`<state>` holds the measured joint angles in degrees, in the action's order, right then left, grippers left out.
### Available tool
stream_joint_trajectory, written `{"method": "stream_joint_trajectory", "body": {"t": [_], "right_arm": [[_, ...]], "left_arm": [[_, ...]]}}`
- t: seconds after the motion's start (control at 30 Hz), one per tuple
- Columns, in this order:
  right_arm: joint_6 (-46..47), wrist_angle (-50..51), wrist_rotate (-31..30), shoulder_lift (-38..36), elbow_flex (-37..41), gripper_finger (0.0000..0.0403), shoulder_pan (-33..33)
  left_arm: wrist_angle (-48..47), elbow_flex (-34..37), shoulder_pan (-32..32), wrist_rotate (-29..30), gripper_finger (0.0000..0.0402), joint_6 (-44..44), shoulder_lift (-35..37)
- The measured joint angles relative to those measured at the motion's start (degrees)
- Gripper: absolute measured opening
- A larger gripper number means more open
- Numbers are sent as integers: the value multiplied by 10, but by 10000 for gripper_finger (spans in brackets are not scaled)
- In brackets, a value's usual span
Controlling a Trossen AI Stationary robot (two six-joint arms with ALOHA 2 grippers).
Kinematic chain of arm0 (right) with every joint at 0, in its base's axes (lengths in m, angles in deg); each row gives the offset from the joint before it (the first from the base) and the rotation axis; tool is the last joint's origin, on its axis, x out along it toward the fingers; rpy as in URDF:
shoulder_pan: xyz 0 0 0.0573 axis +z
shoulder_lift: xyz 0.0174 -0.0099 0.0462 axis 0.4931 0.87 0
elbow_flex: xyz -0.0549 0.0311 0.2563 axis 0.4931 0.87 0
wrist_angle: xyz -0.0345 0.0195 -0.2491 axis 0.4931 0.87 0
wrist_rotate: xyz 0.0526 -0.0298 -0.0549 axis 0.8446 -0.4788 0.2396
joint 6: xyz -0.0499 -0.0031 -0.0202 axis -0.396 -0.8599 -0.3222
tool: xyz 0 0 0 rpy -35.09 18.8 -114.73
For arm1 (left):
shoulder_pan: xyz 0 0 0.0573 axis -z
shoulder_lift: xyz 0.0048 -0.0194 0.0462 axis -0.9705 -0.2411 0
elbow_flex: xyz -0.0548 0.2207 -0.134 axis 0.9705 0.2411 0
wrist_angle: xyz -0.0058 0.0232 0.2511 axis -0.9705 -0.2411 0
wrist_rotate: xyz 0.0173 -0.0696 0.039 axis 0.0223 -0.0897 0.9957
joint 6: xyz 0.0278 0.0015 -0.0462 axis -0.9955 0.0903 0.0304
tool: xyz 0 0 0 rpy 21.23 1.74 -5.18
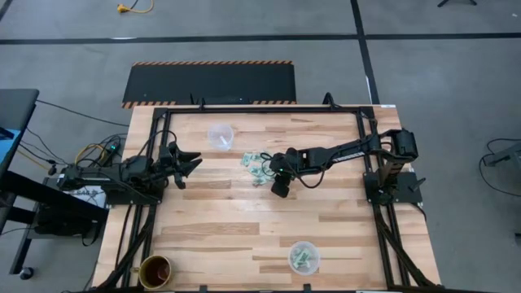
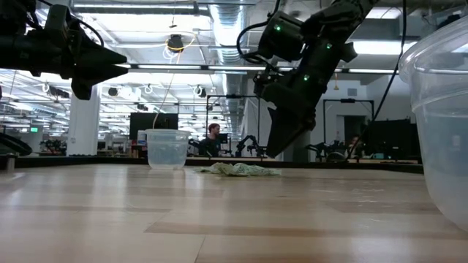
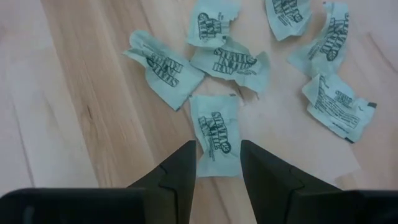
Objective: Pick and place Stevia / Truvia into bins
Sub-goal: Put the white stevia packet into the bottom transparent container
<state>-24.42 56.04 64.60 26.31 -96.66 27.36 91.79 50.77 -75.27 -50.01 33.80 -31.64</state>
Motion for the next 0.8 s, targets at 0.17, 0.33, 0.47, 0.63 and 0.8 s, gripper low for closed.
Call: {"method": "stream_joint_trajectory", "body": {"t": [0.17,0.33,0.47,0.63,0.8], "right_arm": [[-21,1,-4,0,0,119,-3],[-40,-6,-4,0,0,119,-2],[-68,-14,-2,0,0,119,-2],[-83,-15,2,30,2,119,-2],[-84,-28,4,65,-2,119,3]], "left_arm": [[0,0,0,0,130,0,0],[0,0,0,0,130,0,0],[0,0,0,0,130,0,0],[0,0,0,0,130,0,0],[0,0,0,0,130,0,0]]}}
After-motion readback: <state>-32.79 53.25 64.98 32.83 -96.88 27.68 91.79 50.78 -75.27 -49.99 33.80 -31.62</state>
